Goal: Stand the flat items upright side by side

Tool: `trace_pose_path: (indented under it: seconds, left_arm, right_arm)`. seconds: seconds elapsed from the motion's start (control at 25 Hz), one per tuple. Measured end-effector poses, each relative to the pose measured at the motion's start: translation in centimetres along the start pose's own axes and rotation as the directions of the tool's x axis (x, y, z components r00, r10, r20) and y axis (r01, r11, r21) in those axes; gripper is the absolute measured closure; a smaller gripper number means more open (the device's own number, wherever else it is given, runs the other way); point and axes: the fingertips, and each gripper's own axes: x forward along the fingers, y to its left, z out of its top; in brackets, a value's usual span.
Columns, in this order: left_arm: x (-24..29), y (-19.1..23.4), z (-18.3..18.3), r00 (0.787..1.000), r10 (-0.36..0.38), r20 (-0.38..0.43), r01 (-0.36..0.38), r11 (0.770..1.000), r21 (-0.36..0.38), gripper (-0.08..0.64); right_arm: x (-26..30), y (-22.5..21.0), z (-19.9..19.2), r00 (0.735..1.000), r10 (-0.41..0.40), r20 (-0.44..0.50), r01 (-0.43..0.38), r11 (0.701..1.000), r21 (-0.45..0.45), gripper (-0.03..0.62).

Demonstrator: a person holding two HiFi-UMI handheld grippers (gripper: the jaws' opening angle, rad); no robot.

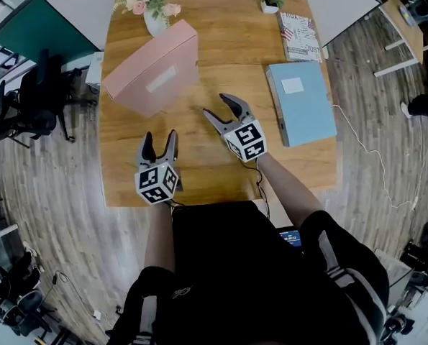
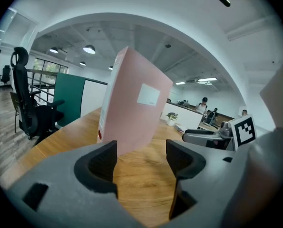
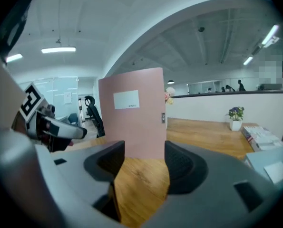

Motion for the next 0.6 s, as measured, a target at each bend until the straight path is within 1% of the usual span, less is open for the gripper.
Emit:
trace_pose_path:
  seconds: [0.04,0.12,0.32,0.4,0.48,0.6]
  left_arm:
    - [-0.1,-0.8,-0.4,1.0,-0.019,-0.019,0.02,1.0,0.005,0.229]
    - [-0.3,-2.6,-1.2,0.997,-0.06,-0.049,0.061,0.998,0.014,0.229]
    - [-0.3,-6.1,-2.8,0.987,-0.134,-0.087,0.135,0.991,-0.001,0.239]
    - [-0.2,-7.8,-3.3,0.979,-0.175,-0.105,0.176,0.984,0.005,0.239]
    - [0.3,-9.8,-3.4,0.966,-0.232,-0.117,0.235,0.972,0.012,0.24]
    - [1.0,-12.9,-3.4,0.933,-0.331,-0.143,0.338,0.941,0.029,0.244]
  right_arm:
    - [-0.8,0.0,-0.2,1.0,-0.008,-0.003,0.008,0.999,0.031,0.327]
    - [-2.8,-0.3,-0.8,0.999,-0.037,-0.017,0.038,0.997,0.061,0.327]
    - [-8.3,-1.9,-2.4,0.993,-0.111,-0.048,0.114,0.99,0.077,0.352]
    - [-11.0,-2.6,-2.9,0.986,-0.16,-0.052,0.164,0.982,0.092,0.38]
    - [-13.9,-3.5,-3.2,0.97,-0.237,-0.044,0.241,0.964,0.115,0.405]
    - [-17.6,-4.4,-3.8,0.933,-0.356,-0.042,0.359,0.923,0.142,0.42]
